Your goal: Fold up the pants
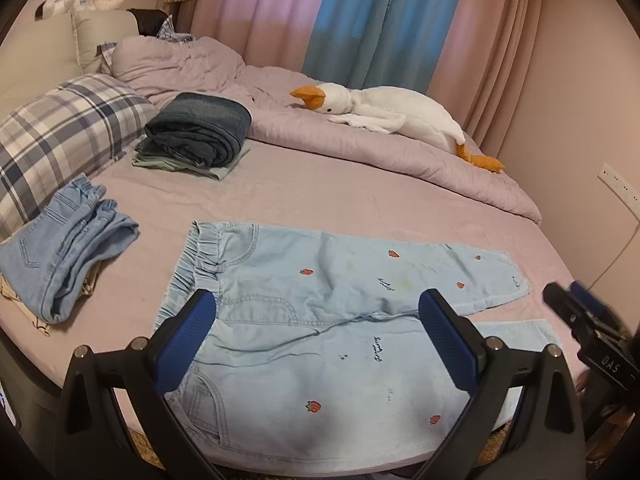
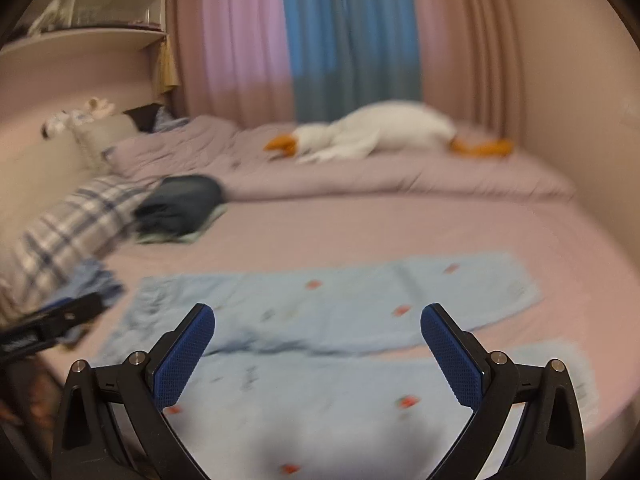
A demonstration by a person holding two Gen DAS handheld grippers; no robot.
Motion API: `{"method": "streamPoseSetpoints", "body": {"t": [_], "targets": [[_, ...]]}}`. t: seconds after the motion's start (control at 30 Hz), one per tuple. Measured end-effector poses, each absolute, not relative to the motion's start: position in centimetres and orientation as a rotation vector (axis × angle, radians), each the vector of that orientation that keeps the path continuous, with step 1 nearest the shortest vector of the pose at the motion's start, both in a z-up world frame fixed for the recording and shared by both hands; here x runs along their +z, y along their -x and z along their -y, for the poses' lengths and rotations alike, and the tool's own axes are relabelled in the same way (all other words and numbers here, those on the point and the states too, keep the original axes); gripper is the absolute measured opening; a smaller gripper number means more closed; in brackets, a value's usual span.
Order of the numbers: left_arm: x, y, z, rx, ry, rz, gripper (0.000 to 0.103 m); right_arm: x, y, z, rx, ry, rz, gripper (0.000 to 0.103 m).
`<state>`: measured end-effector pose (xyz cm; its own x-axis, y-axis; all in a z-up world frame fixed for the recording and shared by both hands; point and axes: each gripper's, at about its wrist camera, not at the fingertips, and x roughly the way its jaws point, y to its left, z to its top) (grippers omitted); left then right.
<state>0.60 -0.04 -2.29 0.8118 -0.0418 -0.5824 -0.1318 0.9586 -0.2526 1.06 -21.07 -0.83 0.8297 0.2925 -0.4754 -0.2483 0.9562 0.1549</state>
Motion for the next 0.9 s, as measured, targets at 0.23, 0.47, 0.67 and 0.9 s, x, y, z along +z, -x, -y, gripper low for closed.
{"method": "streamPoseSetpoints", "body": {"t": [0.23,0.47,0.67,0.9], "targets": [[-2.6,-0.8,0.4,0.035,0.276,-0.647,0.101,-2.2,-1.0,20.3,0.316,-0.142,-0.638,0.102],[-3.1,-1.2,1.2,0.008,0.253,-0.691,0.101,-1.2,-1.7,21.9,0.335,-0.146,-0.682,0.102],[-3.1,-1.1,1.2,0.003,0.260,-0.691,0.101,-1.4,-2.4,22.0,0.359,-0.184,-0.735,0.102],[-3.4,-1.2,1.1,-0.012,0.285,-0.710,0.101,-1.8,-2.7,22.2,0.380,-0.213,-0.757,0.102]]}}
